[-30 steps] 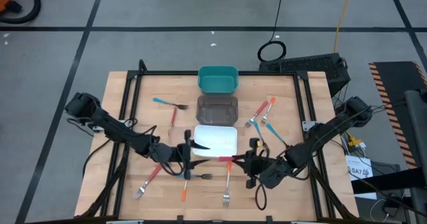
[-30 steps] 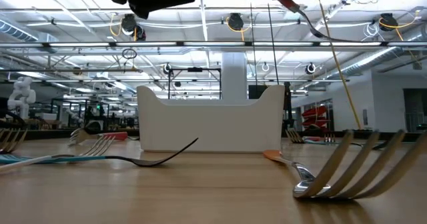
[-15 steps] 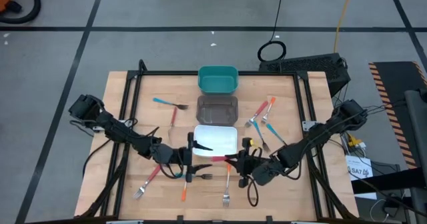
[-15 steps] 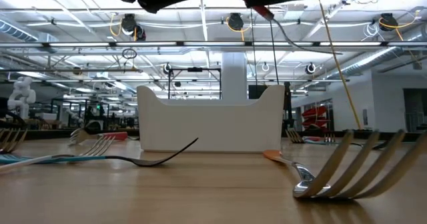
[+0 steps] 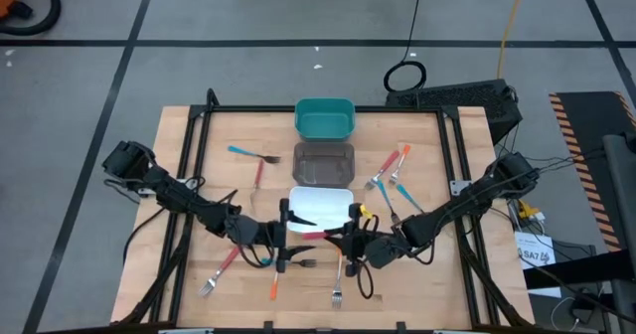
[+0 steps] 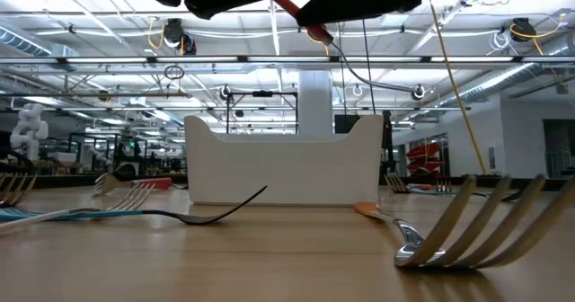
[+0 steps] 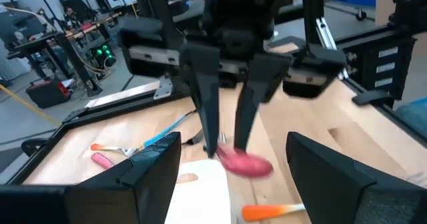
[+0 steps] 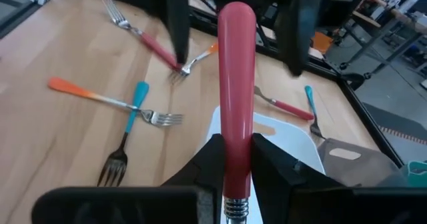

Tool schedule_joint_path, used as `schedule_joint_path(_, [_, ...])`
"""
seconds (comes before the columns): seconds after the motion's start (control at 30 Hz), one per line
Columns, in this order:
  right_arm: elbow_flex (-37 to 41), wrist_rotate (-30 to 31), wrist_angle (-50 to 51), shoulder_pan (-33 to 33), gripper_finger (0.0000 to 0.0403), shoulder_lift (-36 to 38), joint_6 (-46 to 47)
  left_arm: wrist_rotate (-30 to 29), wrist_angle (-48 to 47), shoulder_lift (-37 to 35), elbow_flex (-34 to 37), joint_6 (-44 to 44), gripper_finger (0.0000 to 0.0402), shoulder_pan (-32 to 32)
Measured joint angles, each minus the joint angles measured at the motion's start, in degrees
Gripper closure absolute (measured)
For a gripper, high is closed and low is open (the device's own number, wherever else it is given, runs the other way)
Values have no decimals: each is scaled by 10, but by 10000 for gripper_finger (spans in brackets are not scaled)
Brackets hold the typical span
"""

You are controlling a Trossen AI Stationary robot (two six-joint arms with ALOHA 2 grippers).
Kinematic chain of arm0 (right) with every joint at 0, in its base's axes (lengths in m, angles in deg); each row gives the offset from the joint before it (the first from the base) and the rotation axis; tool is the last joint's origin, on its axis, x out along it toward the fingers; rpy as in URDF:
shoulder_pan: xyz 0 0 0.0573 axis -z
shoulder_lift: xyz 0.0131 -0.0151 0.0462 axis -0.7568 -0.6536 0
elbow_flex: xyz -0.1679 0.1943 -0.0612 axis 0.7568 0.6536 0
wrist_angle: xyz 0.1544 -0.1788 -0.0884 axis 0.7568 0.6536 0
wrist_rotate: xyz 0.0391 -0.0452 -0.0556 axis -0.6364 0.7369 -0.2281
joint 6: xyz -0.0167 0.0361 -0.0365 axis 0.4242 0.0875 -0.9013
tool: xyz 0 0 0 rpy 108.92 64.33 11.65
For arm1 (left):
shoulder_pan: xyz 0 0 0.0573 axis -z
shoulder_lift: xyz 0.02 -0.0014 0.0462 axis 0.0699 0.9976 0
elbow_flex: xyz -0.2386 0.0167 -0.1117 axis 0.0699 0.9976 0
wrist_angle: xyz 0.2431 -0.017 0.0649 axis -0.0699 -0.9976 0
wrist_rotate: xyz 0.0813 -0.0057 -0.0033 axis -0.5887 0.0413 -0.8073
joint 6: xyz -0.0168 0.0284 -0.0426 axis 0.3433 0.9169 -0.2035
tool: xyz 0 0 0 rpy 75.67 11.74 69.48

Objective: Sort silverware by color (type)
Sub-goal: Put the bottom right pink fork into the black bin

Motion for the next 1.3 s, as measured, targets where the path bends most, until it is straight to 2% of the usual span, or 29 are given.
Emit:
schedule_joint_path(0.3, [0,-19,0,3,349,0,-7,0,-10,0,0,0,143,0])
schedule_joint_path(0.7, [0,-17,-1,4,349,0,-9,8,-10,0,0,4,263,0])
schedule_joint_path(0.9, [0,-18,0,4,349,0,-7,13,-10,0,0,12,308,-1])
schedule_joint_path(1.17, [0,-27,-1,4,346,0,-6,12,-10,0,0,14,320,-1])
schedule_joint_path(1.3, [0,-27,-2,4,331,0,-10,13,-9,0,0,12,321,-1])
